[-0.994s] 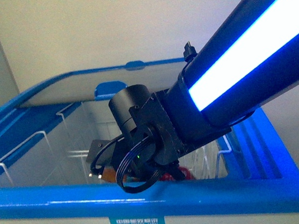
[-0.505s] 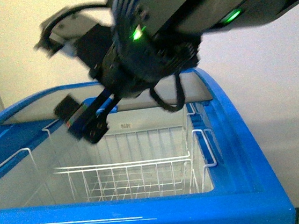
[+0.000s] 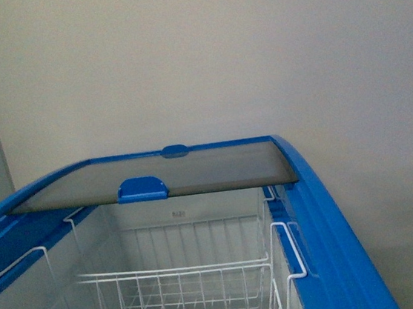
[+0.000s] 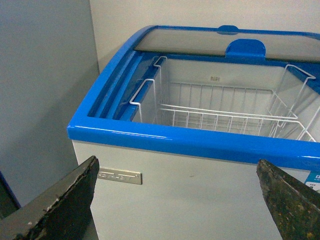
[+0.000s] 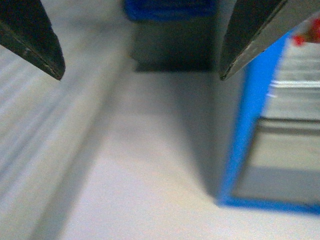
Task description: Put drink in fridge
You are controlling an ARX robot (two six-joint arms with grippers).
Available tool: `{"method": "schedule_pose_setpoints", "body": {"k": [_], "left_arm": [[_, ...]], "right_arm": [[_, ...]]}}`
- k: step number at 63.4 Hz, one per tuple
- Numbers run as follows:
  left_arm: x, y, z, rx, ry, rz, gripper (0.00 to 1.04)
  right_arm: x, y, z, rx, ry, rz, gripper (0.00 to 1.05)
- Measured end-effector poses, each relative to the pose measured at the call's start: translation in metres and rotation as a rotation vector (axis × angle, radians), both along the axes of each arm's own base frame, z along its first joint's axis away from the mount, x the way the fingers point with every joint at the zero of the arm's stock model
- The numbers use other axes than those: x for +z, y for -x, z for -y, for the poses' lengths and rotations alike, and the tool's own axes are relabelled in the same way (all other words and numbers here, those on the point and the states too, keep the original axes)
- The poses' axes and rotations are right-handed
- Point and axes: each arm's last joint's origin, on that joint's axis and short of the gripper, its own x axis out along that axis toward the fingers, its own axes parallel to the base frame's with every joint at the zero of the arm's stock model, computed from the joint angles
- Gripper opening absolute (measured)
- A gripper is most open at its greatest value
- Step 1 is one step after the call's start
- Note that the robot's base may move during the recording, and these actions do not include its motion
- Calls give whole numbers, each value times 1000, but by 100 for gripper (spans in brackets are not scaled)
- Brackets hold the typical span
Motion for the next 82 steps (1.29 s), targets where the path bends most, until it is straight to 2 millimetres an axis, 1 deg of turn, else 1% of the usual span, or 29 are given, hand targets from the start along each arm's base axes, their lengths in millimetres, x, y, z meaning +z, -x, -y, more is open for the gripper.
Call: {"method": "schedule_pose_setpoints", "body": {"k": [3,5,8,9,12,14,15,22,25,29,31,38,64,82], "left_arm": [[0,0,0,0,0,0,97],[0,0,0,0,0,0,97],[0,0,0,0,0,0,97],[0,0,0,0,0,0,97],[0,0,0,0,0,0,97],[0,0,0,0,0,0,97],[0,0,0,0,0,0,97],[0,0,0,0,0,0,97],[0,0,0,0,0,0,97],[0,0,0,0,0,0,97],[0,0,0,0,0,0,97],[0,0,0,0,0,0,97],[0,0,0,0,0,0,97],[0,0,0,0,0,0,97]], "right_arm": [[-4,18,8,137,-61,123,80],[-11,33,13,196,-74,151,73],[-35,53,19,236,-78,141,63],[-48,59,22,243,-77,130,58],[-66,68,27,246,-77,120,47],[-72,73,30,243,-78,131,40],[-75,76,32,241,-79,140,35],[-99,84,39,242,-79,125,9],[-106,87,41,242,-77,121,2],[-114,91,43,237,-81,118,3],[-118,93,46,263,-84,123,3],[-124,98,54,234,-82,134,3],[-145,111,55,234,-82,132,3],[-151,116,55,234,-81,134,3]]}}
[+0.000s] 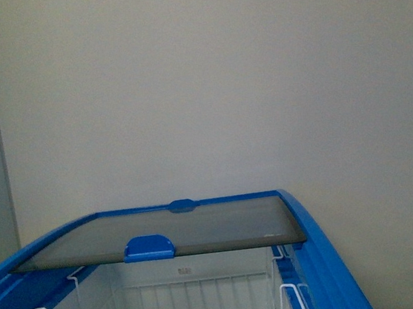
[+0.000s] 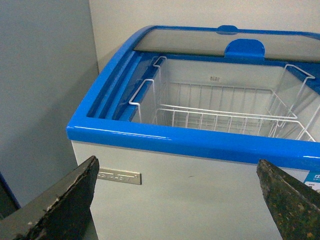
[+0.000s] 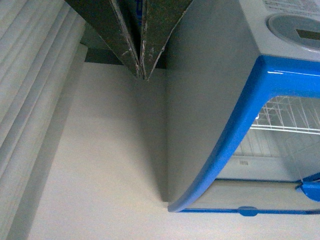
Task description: Put drink in fridge
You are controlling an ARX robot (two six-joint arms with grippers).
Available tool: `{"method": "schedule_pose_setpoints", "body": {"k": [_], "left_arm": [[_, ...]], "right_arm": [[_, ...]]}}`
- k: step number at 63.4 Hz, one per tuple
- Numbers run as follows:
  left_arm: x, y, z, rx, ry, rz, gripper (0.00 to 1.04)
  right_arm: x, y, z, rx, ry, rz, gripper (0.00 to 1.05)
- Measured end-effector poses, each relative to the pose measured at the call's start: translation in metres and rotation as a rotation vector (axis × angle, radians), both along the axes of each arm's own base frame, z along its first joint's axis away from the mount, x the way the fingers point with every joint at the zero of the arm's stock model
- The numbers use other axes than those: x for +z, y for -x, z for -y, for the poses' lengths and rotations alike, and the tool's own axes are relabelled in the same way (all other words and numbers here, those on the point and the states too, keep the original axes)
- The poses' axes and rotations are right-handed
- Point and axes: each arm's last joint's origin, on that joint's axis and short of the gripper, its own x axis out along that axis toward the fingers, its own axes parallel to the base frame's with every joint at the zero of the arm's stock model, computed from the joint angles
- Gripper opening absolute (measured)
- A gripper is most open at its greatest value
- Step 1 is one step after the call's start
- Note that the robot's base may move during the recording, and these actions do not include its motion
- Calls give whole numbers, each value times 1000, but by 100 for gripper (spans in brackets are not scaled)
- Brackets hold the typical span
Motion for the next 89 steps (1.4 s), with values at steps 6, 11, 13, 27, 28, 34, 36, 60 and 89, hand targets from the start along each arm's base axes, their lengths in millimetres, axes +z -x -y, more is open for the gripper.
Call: {"method": "schedule_pose_setpoints", "body": {"k": [6,11,13,27,28,34,36,60,89], "left_arm": [[0,0,0,0,0,0,97],[0,0,0,0,0,0,97],[0,0,0,0,0,0,97],[0,0,0,0,0,0,97],[0,0,0,0,0,0,97],[0,0,0,0,0,0,97],[0,0,0,0,0,0,97],[0,0,0,0,0,0,97],[0,0,0,0,0,0,97]], "right_arm": [[-2,1,0,0,0,-1,3],[-4,3,0,0,0,9,3],[-7,3,0,0,0,10,3],[-10,11,0,0,0,-6,3],[-11,13,0,0,0,-16,3],[-9,17,0,2,0,18,3],[-9,17,0,3,0,18,3],[-9,17,0,2,0,16,52],[-9,17,0,2,-1,16,97]]}}
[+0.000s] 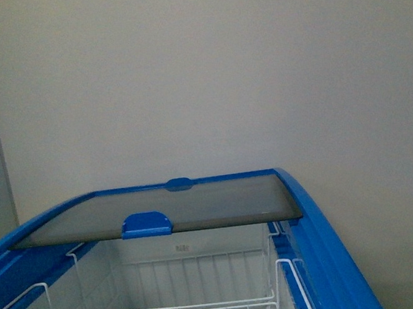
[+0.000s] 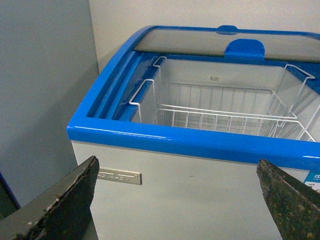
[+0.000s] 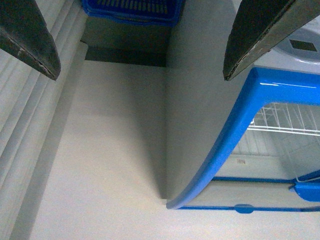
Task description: Put drink in fridge
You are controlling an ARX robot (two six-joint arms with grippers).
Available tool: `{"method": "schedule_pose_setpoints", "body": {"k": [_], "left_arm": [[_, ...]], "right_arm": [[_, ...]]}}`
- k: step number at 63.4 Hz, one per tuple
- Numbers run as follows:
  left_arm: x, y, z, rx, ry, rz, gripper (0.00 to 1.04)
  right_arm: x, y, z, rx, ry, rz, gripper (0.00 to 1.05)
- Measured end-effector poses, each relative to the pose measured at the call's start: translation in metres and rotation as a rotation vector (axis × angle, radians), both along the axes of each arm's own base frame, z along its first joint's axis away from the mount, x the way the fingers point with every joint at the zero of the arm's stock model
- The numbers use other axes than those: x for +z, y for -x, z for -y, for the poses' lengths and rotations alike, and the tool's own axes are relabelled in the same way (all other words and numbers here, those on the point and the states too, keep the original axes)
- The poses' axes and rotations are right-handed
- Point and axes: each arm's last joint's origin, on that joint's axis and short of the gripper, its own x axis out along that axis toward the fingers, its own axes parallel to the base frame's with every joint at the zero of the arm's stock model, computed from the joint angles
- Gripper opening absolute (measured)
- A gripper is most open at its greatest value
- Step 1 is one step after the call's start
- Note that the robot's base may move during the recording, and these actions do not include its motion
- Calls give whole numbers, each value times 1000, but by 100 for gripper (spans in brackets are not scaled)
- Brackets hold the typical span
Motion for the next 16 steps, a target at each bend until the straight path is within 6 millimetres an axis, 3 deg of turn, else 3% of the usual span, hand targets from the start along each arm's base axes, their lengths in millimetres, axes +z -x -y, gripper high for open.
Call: {"method": "schedule_pose_setpoints", "body": {"k": [16], "left_arm": [[0,0,0,0,0,0,97]], "right_arm": [[0,0,0,0,0,0,97]]}}
